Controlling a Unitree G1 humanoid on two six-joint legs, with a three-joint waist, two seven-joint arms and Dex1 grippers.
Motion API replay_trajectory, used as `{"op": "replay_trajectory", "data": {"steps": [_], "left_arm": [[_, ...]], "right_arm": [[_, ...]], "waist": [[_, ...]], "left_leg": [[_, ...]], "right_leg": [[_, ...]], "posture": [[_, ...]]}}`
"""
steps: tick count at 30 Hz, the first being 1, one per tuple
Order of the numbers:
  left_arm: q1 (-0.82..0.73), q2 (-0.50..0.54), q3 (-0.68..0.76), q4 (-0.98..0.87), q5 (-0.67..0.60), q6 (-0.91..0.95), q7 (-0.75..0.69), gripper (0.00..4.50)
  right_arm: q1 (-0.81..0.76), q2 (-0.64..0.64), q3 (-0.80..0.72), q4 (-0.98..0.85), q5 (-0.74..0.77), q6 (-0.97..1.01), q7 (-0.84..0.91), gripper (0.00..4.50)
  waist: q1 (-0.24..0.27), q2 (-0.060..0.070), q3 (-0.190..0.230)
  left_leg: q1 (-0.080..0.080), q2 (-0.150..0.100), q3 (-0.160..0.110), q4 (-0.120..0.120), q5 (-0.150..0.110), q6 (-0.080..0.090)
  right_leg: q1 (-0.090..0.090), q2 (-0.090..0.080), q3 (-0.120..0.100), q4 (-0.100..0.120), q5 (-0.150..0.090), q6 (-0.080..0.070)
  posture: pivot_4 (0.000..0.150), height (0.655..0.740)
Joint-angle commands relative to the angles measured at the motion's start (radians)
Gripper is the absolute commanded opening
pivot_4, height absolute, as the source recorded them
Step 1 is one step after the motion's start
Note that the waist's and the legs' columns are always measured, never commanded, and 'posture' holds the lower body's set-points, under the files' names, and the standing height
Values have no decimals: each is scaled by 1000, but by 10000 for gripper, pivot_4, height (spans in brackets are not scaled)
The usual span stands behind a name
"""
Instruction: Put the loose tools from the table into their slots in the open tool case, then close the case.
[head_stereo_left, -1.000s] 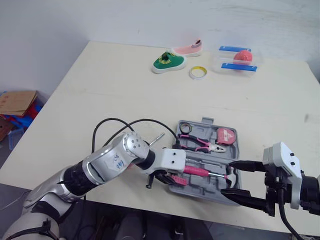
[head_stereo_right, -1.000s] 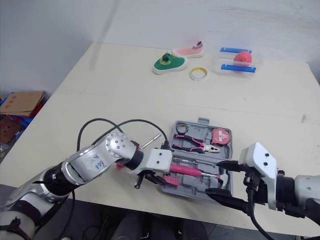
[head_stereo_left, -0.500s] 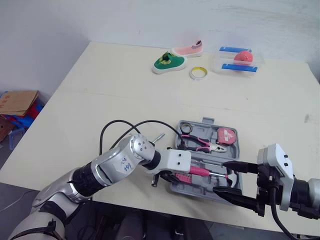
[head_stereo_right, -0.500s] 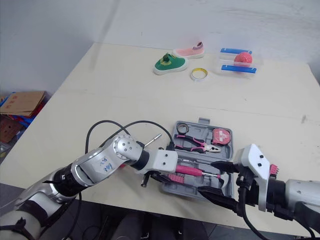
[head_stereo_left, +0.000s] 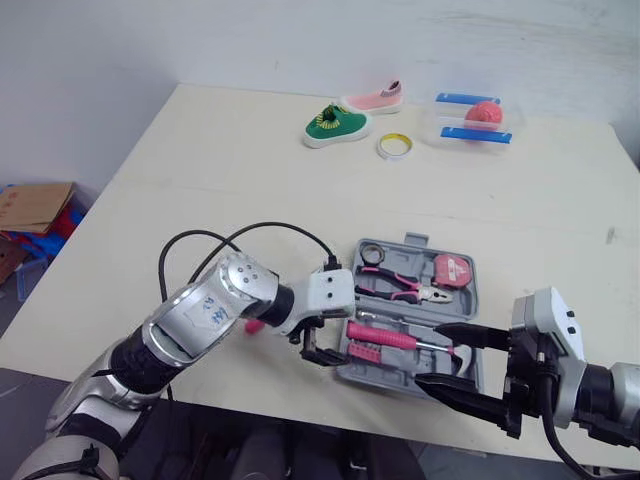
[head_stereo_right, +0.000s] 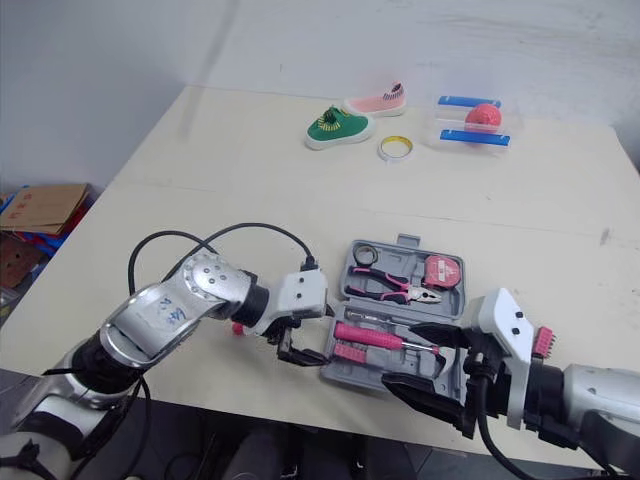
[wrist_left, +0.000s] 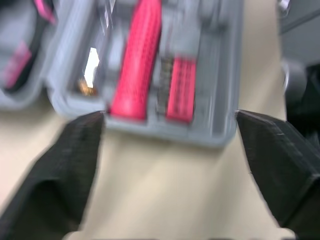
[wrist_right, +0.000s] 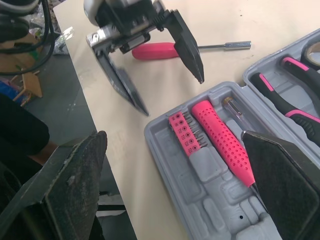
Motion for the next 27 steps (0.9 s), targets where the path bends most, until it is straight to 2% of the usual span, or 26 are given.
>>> {"op": "replay_trajectory", "data": {"steps": [1, 2, 6, 7, 13, 18, 22, 25, 27], "left_arm": [[96, -27, 54, 128, -53, -360, -161, 23740], [110, -27, 41, 149, -58, -362, -187, 20018], [103, -84, 8, 250, 12, -426, -149, 2643], [95, -102, 7, 263, 12, -426, -148, 696], [67, -129, -27, 288, 58, -414, -142, 696], [45, -88, -177, 375, 244, -451, -146, 696], [22, -90, -260, 386, 306, -471, -179, 696], [-15, -114, -282, 446, 381, -483, -121, 696], [-23, -129, -256, 451, 360, -474, -118, 696]], "right_arm": [[-14, -13, 21, -7, -6, -28, 2, 45000], [-21, -14, 32, -1, -9, -30, 0, 45000], [-42, -17, 65, 7, -15, -36, -5, 45000], [-41, -17, 65, 4, -14, -35, -5, 45000], [-28, -18, 58, 0, -16, -34, 1, 45000], [-50, -31, 78, 3, -14, -39, 6, 45000], [-78, -46, 73, 22, -3, -33, 2, 45000], [-67, -48, 51, 21, -11, -30, 3, 45000], [-50, -44, 32, 14, -21, -31, 1, 45000]], "waist": [[0, 0, 0], [0, 0, 0], [4, 0, 0], [4, 0, 0], [0, 0, 0], [1, -1, -1], [-1, -1, -9], [2, -1, -12], [6, 0, -19]], "left_leg": [[0, 0, 0, 0, 0, 0], [0, 0, 0, 0, 0, 0], [0, 0, 0, 2, -3, 5], [-1, 0, 0, 3, -4, 7], [-2, 0, 0, 5, -5, 8], [-1, 0, 0, 5, -5, 8], [2, 0, 1, 5, -6, 9], [2, 1, 0, 5, -6, 9], [2, 0, 0, 5, -6, 9]], "right_leg": [[0, 0, 0, 0, 0, 0], [0, 0, 0, 0, 0, 0], [0, 0, 0, 1, 0, 0], [0, 0, 0, 1, 0, 0], [0, -1, 0, 0, 1, 1], [1, 0, 0, 2, 1, 1], [3, 0, 1, 2, 1, 1], [3, 0, 1, 1, 1, 1], [5, -1, 1, 0, 1, 1]], "posture": [[1500, 7304], [1500, 7304], [1500, 7304], [1500, 7304], [1500, 7304], [1500, 7304], [1500, 7304], [1500, 7304], [1500, 7304]]}}
